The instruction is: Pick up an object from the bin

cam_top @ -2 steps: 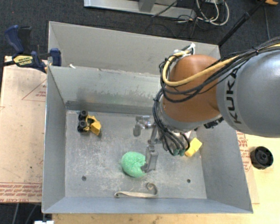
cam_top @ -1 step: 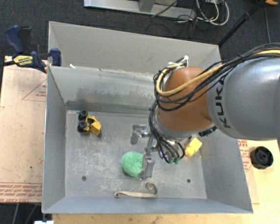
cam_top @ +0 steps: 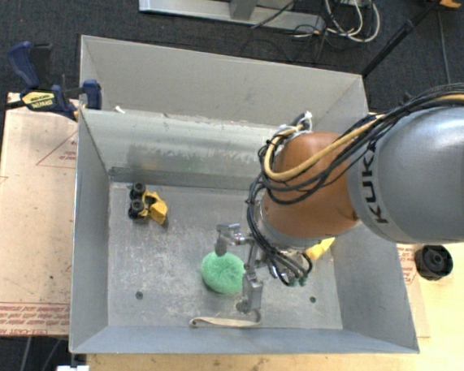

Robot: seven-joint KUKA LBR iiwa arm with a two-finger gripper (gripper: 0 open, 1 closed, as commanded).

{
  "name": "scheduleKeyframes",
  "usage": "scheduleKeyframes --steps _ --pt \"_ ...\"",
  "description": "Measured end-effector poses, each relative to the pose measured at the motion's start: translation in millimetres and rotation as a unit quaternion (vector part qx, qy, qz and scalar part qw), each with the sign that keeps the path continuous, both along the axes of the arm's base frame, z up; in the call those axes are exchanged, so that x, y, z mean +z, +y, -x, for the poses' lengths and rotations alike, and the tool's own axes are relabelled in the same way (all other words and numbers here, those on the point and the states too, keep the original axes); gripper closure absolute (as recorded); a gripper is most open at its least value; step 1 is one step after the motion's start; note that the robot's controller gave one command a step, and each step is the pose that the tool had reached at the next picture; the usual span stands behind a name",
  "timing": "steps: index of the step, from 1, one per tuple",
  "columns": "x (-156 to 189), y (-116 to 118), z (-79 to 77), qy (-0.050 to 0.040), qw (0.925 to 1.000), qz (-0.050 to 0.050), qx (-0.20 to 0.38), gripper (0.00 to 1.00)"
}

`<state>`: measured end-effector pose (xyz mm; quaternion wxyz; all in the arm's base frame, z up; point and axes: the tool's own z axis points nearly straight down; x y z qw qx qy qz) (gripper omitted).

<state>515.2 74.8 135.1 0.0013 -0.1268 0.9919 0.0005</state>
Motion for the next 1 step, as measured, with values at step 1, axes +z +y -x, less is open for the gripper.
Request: scheduleKeyframes --steps 1 --pt "-48.0 14.8 -12.3 -0.0023 0.9967 0.000 0.081 0.00"
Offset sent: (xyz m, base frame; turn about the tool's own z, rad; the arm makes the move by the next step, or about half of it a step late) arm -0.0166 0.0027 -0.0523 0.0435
